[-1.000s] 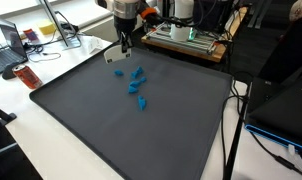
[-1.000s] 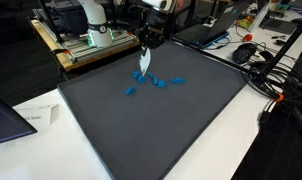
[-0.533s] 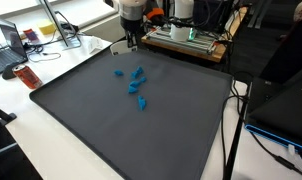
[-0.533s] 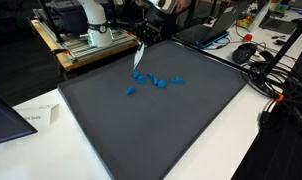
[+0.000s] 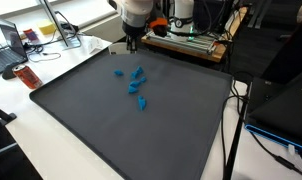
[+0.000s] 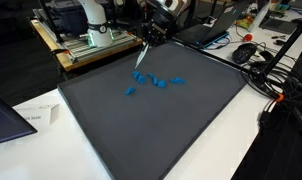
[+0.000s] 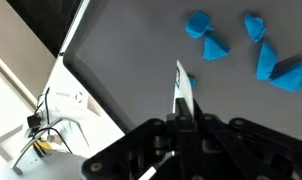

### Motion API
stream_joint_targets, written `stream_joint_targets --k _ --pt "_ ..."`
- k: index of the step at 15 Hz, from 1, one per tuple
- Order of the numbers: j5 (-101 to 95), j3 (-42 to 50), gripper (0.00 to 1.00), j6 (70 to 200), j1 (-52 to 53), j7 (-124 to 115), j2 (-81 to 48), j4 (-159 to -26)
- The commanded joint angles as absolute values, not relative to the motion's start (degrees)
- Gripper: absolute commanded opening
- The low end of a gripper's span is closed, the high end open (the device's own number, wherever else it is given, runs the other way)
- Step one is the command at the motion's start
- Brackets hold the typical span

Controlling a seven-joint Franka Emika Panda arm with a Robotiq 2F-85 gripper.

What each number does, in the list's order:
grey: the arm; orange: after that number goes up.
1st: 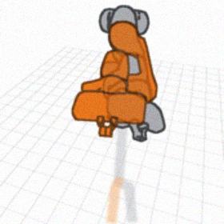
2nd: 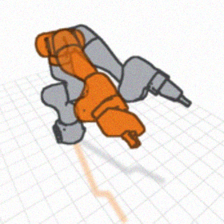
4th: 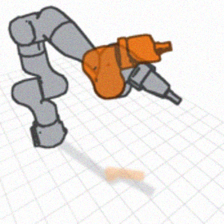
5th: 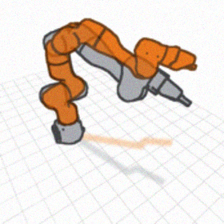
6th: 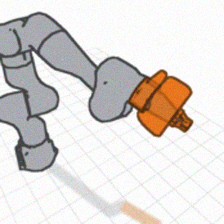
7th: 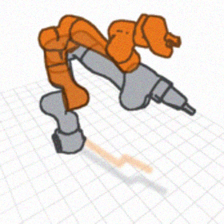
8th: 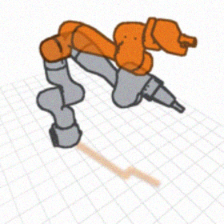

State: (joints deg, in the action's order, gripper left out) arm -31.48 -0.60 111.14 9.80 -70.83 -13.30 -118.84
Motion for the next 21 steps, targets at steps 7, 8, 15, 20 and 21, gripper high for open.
stream_joint_targets --k 7,8,15,20,21 --pt "-37.17 -0.87 0.01 101.45 14.01 -77.0 -24.99 -106.17" --pt "-36.97 -0.72 0.01 100.73 14.14 -76.75 -26.16 -105.02" --pt "-35.9 -0.69 0.01 106.19 13.09 -73.06 -30.77 -101.75" --pt "-35.6 0.09 0.01 116.15 10.78 -67.17 -28.53 -105.55" --pt "-35.77 0.31 0.01 118.48 10.33 -65.49 -27.93 -106.35"
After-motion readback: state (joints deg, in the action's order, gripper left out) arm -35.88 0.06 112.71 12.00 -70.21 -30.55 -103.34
